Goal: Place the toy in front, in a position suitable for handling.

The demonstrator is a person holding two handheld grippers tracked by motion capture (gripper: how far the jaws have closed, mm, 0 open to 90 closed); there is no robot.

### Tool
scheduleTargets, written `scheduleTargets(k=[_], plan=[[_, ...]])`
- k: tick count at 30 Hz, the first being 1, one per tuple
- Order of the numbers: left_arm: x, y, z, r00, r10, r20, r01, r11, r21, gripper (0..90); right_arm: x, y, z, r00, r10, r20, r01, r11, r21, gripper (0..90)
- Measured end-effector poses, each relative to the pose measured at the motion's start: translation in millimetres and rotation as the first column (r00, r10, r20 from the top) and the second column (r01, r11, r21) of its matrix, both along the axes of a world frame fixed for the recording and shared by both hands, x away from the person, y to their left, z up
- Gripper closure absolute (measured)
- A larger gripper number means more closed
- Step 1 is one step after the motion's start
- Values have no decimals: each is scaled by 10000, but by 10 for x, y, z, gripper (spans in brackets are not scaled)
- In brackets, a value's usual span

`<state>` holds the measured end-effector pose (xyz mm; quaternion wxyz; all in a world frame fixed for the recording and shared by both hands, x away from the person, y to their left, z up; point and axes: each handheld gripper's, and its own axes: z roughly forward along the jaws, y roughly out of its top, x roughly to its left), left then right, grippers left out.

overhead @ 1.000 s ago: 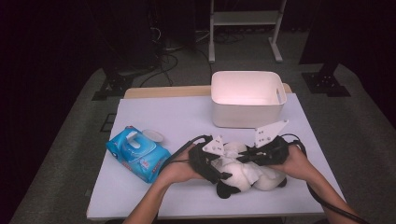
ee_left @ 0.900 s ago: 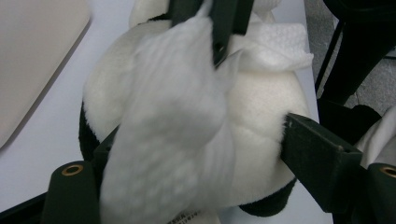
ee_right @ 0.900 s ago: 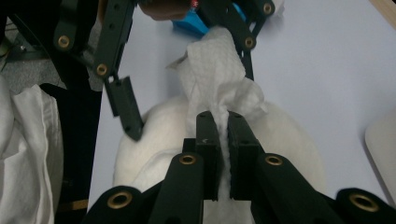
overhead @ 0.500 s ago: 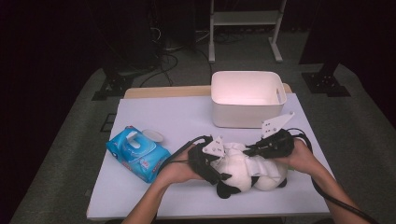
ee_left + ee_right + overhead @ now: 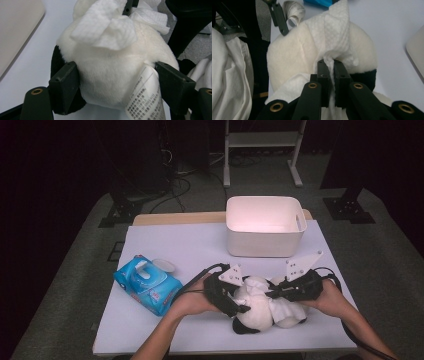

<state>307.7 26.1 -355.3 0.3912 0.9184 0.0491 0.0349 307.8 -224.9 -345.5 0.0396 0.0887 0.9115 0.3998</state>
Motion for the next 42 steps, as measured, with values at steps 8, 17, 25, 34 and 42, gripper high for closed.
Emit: scheduleTargets(k=[8,17,25,34,42], plan=[[-24,-3,10,9996,-118,243,114,9998,164,229,55,274,142,9977,602,305,-607,9981,141,848],[-3,2,13,9998,-113,162,111,9998,136,231,196,-4,38,9998,3,-181,0,9999,167,847],[-25,-11,77,9989,392,247,-396,9991,159,193,299,-285,-97,9954,-868,-414,862,9961,-162,846],[23,-31,30,9969,672,416,-689,9968,402,186,263,-332,-157,9931,-1034,-558,1027,9946,-162,854],[108,-4,26,9942,961,485,-986,9937,526,188,79,-363,-159,9929,-1150,-310,1143,9931,-244,857]])
